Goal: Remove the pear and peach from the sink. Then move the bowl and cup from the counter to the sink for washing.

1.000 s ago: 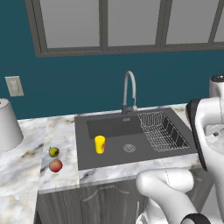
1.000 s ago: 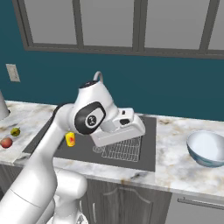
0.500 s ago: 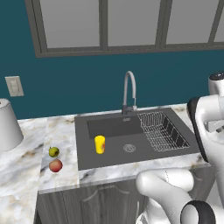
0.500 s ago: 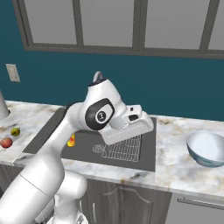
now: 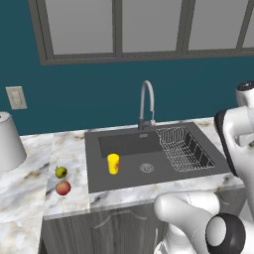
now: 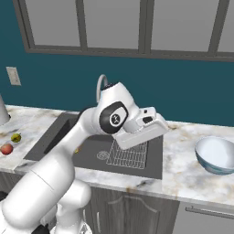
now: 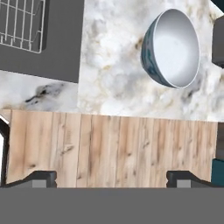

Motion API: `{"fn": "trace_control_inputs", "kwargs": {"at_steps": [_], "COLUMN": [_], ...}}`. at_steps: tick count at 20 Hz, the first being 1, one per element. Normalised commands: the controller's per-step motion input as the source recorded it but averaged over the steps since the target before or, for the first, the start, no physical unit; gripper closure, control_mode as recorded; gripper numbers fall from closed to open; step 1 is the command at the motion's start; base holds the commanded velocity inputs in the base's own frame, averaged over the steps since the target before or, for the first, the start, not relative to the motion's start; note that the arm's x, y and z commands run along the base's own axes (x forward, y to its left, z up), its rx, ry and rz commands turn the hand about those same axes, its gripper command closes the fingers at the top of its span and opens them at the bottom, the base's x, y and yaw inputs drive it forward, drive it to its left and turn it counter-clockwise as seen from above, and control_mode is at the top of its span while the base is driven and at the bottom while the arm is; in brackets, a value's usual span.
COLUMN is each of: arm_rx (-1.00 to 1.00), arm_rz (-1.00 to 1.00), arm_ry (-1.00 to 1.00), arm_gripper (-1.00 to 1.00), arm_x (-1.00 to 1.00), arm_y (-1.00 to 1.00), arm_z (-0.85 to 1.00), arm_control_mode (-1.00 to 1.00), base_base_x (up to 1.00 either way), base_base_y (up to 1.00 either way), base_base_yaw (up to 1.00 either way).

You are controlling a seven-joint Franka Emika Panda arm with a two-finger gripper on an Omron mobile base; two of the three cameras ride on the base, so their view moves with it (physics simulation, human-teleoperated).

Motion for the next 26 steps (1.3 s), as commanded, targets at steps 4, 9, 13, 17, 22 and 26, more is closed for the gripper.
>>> {"fn": "trace_control_inputs", "kwargs": {"at_steps": [4,9,13,17,22,26], "arm_rx": [-0.01,0.0,0.0,0.0,0.0,0.0], "arm_rz": [0.0,0.02,0.03,0.05,0.06,0.04], "arm_ry": [0.0,0.0,0.0,0.0,0.0,0.0], "arm_gripper": [-1.0,-1.0,-1.0,-1.0,-1.0,-1.0], "arm_x": [0.14,0.15,0.16,0.14,0.15,0.18], "arm_y": [-0.25,-0.26,-0.23,-0.2,-0.16,-0.15], "arm_z": [-0.04,-0.05,-0.07,-0.1,-0.1,-0.1], "arm_control_mode": [-1.0,-1.0,-1.0,-1.0,-1.0,-1.0], "base_base_x": [0.0,0.0,0.0,0.0,0.0,0.0], "base_base_y": [0.0,0.0,0.0,0.0,0.0,0.0], "base_base_yaw": [0.0,0.0,0.0,0.0,0.0,0.0]}}
